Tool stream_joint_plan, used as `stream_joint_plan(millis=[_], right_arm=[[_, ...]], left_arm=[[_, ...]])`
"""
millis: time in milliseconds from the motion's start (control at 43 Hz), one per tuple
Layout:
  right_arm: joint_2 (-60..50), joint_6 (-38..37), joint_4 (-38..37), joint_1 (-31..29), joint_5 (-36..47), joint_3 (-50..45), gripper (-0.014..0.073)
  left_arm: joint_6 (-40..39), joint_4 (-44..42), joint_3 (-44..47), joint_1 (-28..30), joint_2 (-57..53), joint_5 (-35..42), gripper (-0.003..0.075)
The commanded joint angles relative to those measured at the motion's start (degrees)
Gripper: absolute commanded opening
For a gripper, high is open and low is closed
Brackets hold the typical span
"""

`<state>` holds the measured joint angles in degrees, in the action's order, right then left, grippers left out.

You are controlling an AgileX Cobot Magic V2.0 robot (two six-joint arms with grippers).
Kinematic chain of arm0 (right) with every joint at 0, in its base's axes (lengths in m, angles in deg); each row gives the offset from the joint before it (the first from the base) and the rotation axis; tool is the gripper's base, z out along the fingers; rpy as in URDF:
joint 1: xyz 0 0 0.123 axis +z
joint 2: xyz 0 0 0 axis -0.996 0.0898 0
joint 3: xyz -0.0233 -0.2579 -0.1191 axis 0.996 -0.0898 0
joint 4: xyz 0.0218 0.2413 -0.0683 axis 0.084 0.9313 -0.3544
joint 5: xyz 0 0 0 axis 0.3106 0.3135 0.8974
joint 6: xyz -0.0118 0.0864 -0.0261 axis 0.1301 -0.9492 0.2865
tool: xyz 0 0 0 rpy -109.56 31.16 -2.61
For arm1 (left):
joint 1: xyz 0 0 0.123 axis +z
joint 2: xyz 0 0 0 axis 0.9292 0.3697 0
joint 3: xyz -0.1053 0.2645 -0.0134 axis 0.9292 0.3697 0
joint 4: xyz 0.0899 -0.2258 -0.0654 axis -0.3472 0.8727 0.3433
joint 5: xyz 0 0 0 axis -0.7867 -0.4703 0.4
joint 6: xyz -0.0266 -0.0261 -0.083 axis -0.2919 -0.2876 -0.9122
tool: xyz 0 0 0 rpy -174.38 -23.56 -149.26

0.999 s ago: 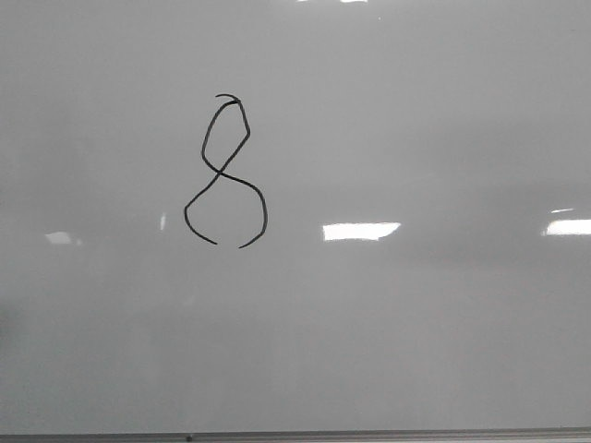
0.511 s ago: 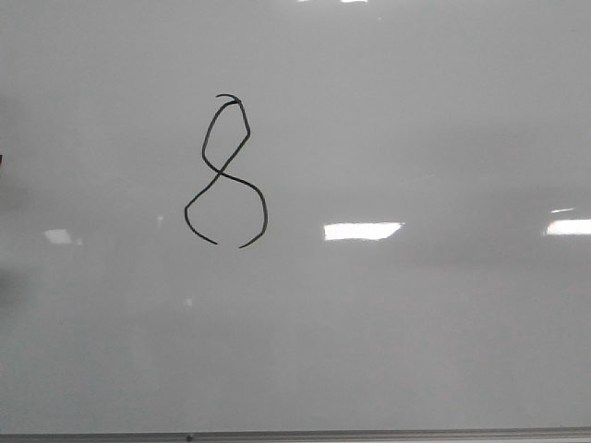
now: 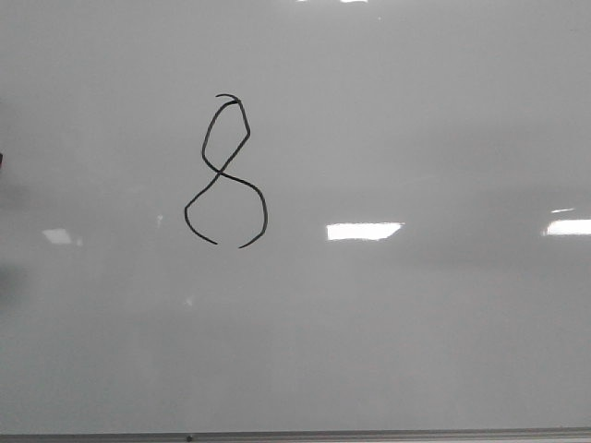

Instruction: Write number 8 on whiteboard

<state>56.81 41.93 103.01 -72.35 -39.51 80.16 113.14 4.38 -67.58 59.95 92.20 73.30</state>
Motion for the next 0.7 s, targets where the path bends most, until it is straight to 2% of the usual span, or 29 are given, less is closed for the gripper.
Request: stream_joint_plan(millis=[0, 93, 348, 465, 674], right_arm=[[0.11, -0.01, 1.33, -0.33, 3.7, 1.5, -0.0069], [0.11, -0.01, 1.33, -0.33, 3.7, 1.5, -0.0069], [0.11, -0.01, 1.33, -0.33, 3.92, 1.5, -0.0069], [0.11, -0.01, 1.33, -0.33, 3.81, 1.5, -0.0069], [0.11, -0.01, 1.33, -0.33, 3.54, 1.5, -0.0069]], left_arm=[[-0.63, 0.18, -1.66, 0.06, -1.7, 3.81, 0.0384], [-0.63, 0.18, -1.66, 0.06, -3.3, 2.35, 0.041], [-0.14, -0.59, -1.66, 0.06, -16.04, -6.07, 0.0392], [-0.09, -0.98, -1.53, 0.06, -22.96, -11.53, 0.0308], [0.0, -3.43, 1.03, 0.06, -32.92, -18.89, 0.0024]])
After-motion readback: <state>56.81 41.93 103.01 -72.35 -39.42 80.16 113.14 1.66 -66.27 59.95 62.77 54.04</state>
